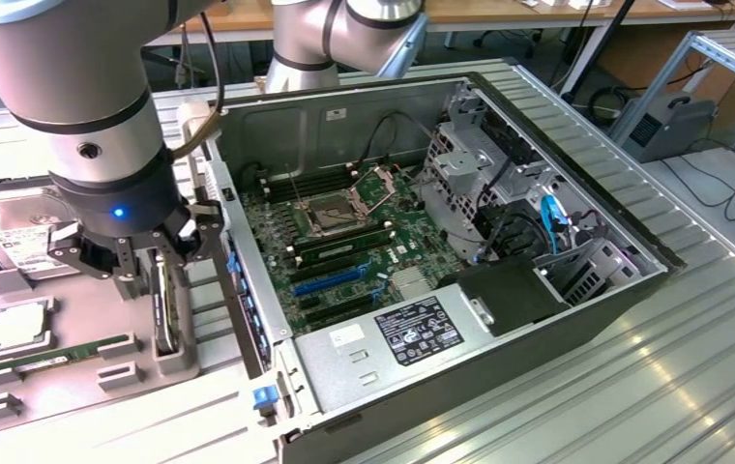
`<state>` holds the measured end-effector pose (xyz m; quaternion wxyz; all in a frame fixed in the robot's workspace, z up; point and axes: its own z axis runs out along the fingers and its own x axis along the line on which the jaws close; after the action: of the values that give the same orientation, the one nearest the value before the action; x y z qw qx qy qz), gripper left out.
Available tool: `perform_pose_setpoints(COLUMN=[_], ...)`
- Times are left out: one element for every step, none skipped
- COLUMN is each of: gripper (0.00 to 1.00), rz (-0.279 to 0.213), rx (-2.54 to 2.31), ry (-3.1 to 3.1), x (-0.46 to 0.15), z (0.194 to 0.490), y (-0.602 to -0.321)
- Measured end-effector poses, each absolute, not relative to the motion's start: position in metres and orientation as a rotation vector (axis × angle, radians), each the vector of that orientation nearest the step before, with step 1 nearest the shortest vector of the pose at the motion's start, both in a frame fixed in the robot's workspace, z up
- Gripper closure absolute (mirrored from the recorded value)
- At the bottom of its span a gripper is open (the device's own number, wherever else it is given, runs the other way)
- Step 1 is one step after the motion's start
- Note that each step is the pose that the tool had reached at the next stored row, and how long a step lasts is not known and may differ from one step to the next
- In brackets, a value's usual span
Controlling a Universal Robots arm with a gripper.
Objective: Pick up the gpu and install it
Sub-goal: 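Pick up the gpu and move the gpu toward the slot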
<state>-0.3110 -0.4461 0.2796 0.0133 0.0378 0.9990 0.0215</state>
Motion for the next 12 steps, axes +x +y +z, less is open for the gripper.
perform_pose_setpoints(gripper=[0.58,0.58,0.58,0.58,0.58,0.58,0.58,0.58,0.58,0.58,0.58,0.58], rz=[0.067,0.067,0.067,0.067,0.067,0.067,0.067,0.067,0.067,0.067,0.067,0.067], rx=[0.118,0.118,0.118,0.118,0.118,0.118,0.118,0.118,0.118,0.118,0.118,0.118], ry=[3.112,3.112,3.112,3.112,3.112,3.112,3.112,3.112,3.112,3.112,3.112,3.112], x=[-0.312,-0.312,-0.313,-0.313,-0.313,-0.314,-0.314,-0.314,-0.315,-0.315,-0.316,-0.316], z=[0.279,0.278,0.277,0.277,0.276,0.275,0.274,0.273,0.273,0.272,0.270,0.268], y=[-0.445,-0.445,-0.444,-0.443,-0.441,-0.440,-0.439,-0.438,-0.437,-0.436,-0.434,-0.432])
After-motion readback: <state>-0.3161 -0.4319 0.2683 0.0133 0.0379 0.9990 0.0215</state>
